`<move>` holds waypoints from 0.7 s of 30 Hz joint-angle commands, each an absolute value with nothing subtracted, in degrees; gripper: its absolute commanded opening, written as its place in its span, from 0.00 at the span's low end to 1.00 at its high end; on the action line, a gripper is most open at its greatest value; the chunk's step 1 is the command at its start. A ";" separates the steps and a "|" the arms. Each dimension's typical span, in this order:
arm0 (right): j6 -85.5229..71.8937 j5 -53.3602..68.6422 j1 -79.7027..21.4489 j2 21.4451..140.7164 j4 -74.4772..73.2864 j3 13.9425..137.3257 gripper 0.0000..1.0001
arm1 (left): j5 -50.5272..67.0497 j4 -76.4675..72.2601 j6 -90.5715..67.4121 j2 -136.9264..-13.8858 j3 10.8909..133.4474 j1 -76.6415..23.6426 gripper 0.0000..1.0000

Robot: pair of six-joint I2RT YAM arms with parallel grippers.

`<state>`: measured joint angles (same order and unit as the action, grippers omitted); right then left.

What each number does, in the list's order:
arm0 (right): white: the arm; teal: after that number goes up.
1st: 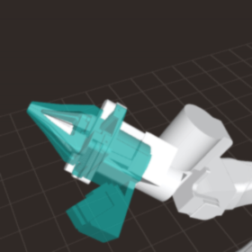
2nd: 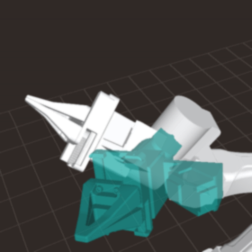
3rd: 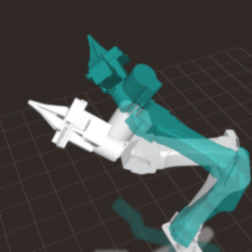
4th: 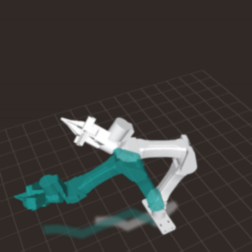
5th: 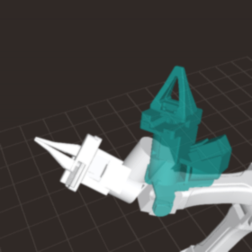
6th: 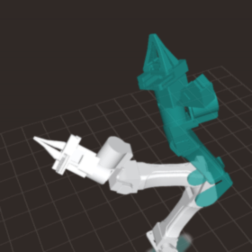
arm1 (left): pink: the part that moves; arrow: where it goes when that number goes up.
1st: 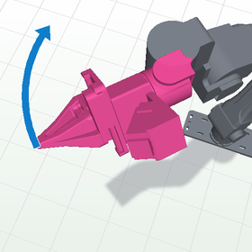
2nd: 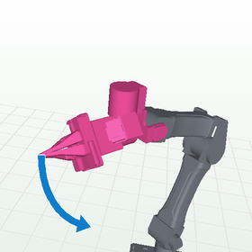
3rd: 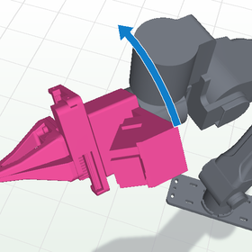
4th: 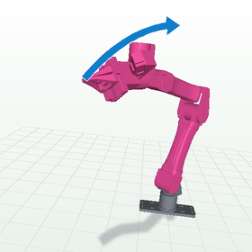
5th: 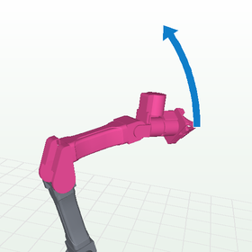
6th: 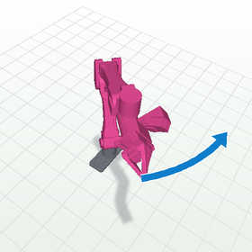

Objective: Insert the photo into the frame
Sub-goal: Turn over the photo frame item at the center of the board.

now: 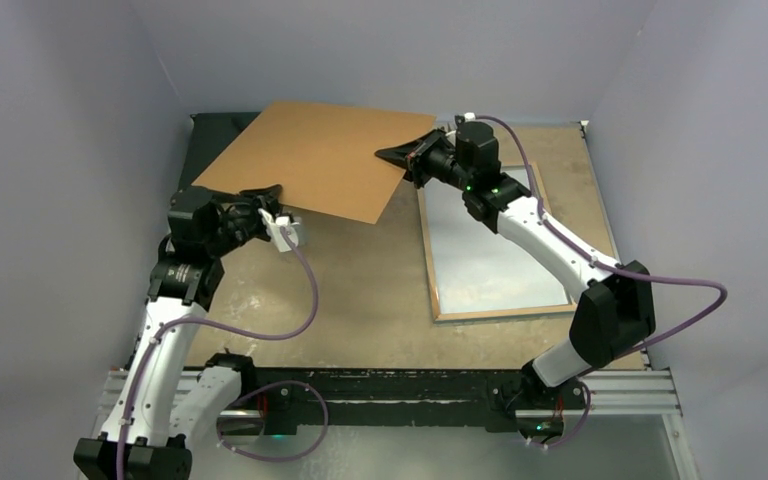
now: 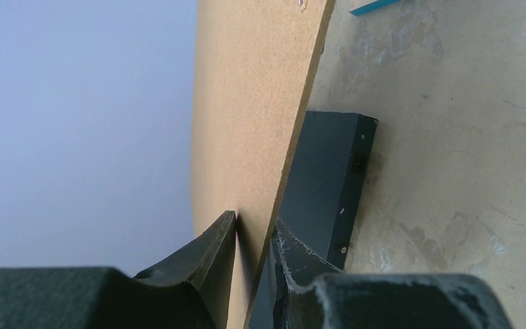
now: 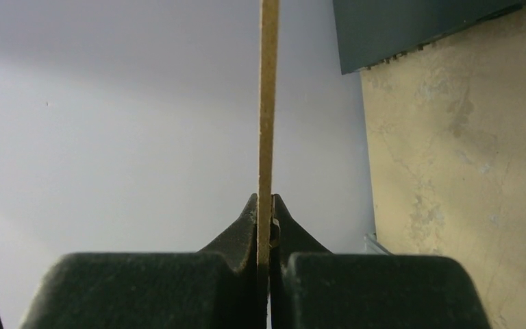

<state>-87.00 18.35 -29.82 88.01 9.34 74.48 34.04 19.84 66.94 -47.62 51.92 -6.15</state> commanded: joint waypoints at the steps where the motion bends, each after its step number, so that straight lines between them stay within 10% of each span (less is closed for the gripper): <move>1: -87.26 21.21 -30.49 84.19 15.63 74.40 0.01 | 34.65 15.39 64.84 -49.38 54.57 -7.00 0.20; 7: -87.82 23.29 -30.59 82.85 17.54 70.83 0.04 | 33.42 10.79 65.88 -50.72 54.23 -9.32 0.00; 15: -80.71 28.60 -29.82 82.53 17.28 71.25 0.64 | 30.63 8.64 60.90 -56.55 63.44 -10.29 0.00; 21: -78.26 31.83 -28.62 81.58 18.10 67.57 0.82 | 33.21 20.90 58.51 -63.65 73.73 -10.26 0.00</move>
